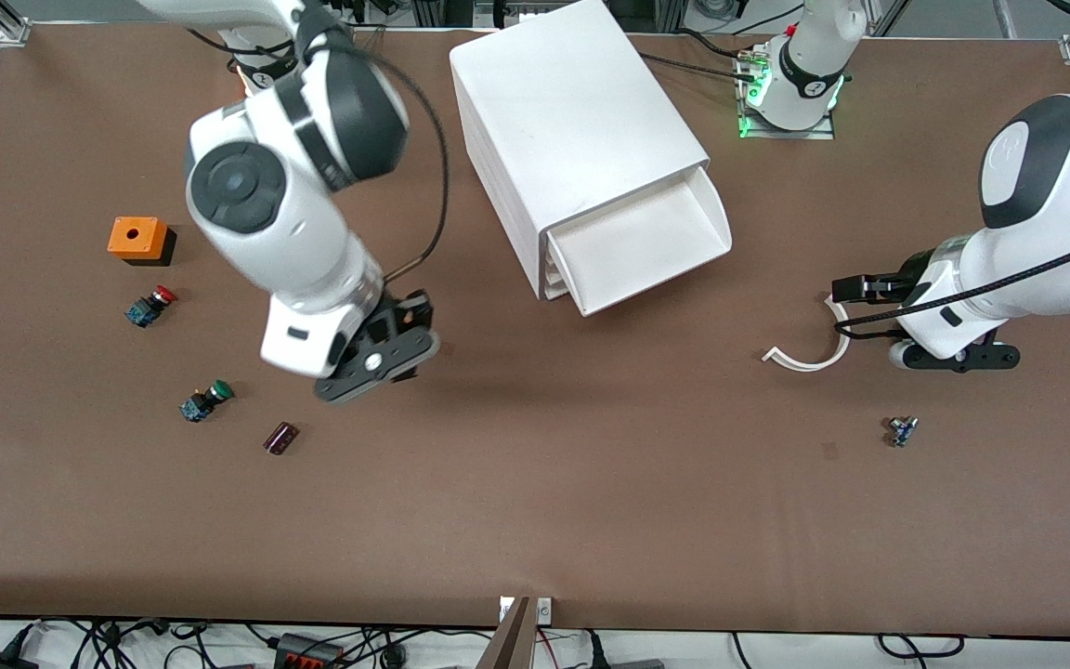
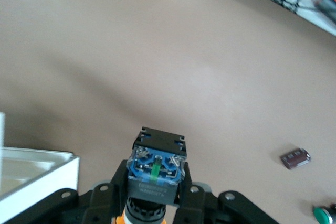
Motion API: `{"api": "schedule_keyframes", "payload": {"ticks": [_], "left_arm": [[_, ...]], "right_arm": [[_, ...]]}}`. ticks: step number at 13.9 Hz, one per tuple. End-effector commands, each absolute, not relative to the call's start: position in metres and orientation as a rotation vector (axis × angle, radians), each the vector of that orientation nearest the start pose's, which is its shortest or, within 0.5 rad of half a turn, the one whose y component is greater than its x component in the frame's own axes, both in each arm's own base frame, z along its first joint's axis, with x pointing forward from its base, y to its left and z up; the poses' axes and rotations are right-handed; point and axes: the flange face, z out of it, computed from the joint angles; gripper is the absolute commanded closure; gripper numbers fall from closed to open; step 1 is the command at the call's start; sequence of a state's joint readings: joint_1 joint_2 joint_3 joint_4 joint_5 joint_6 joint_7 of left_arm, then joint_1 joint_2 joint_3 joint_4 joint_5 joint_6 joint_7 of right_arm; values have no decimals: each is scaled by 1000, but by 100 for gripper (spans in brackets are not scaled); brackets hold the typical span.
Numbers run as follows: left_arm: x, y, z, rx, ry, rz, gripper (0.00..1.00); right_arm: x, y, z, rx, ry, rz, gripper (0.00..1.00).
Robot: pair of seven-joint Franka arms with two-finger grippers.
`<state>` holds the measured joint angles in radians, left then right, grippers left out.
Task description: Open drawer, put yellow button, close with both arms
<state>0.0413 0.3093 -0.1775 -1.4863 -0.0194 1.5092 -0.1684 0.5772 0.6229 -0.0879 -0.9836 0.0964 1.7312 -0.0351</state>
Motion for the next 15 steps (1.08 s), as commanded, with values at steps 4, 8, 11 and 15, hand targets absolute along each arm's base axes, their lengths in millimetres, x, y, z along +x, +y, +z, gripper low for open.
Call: {"api": "schedule_keyframes", "payload": {"ticks": [4,8,11,15], "left_arm": [[607,-73,487,-3114,-62,425,0],[607,-72,487,-3113,-61,429,0],[607,-72,487,-3113,-61,429,0],[606,-72,488,-3114,-61,427,0]], "right_arm": [[576,476,536,-2885,-806,-294,100],[547,524,526,-2859,-767,-328,100],[525,559,511,-2842,-736,-348,100],[500,594,483,-2852,-660,-320,100]]}}
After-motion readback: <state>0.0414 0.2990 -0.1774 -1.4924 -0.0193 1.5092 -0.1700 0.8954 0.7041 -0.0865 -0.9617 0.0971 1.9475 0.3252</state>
